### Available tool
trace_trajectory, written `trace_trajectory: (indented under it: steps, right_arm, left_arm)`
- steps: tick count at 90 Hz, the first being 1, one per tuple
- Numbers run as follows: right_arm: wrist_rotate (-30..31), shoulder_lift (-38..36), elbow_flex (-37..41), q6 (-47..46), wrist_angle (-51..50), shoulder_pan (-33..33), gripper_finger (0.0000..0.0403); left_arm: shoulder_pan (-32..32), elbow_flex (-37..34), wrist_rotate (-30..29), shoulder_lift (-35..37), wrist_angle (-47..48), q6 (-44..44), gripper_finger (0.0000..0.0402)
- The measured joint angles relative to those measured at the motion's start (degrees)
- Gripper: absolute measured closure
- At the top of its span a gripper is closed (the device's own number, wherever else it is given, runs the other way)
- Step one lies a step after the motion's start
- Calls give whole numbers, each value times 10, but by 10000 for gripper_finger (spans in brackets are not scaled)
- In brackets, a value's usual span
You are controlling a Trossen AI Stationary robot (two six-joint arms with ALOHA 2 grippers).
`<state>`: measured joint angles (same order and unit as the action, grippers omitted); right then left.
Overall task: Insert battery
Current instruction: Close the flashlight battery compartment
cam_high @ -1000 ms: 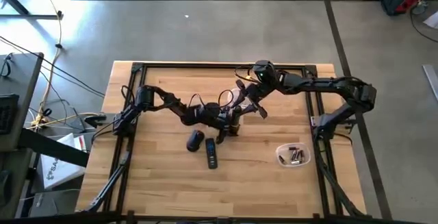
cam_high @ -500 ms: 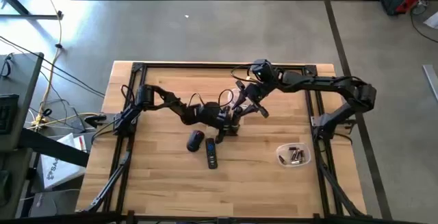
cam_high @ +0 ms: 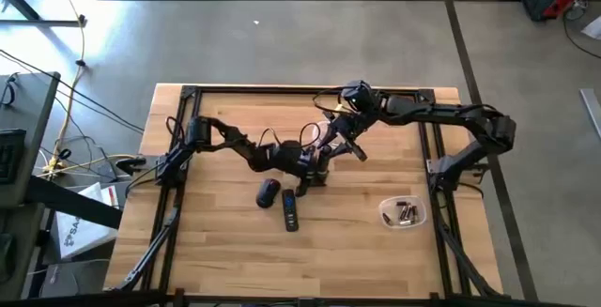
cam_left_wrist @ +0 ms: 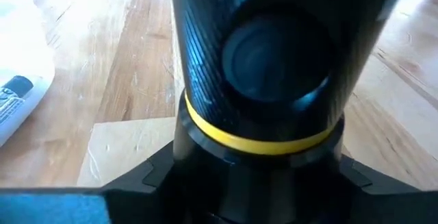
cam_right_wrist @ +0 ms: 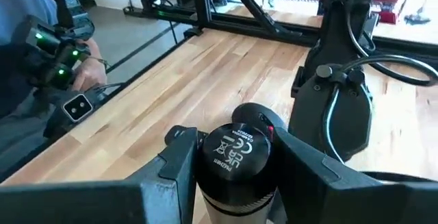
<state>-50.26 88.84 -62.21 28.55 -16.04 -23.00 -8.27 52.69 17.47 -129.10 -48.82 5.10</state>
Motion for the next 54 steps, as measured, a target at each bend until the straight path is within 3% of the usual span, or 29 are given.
trace_trajectory:
  steps: [40,54]
  right_arm:
    - [75,-1,-9,-90,-1,24,273]
    - [161,-3,-10,-125,1,42,273]
  left_arm:
    - [2,-1,-47,0,-3,-4,210]
    - [0,-3,-89,0,-7,1,210]
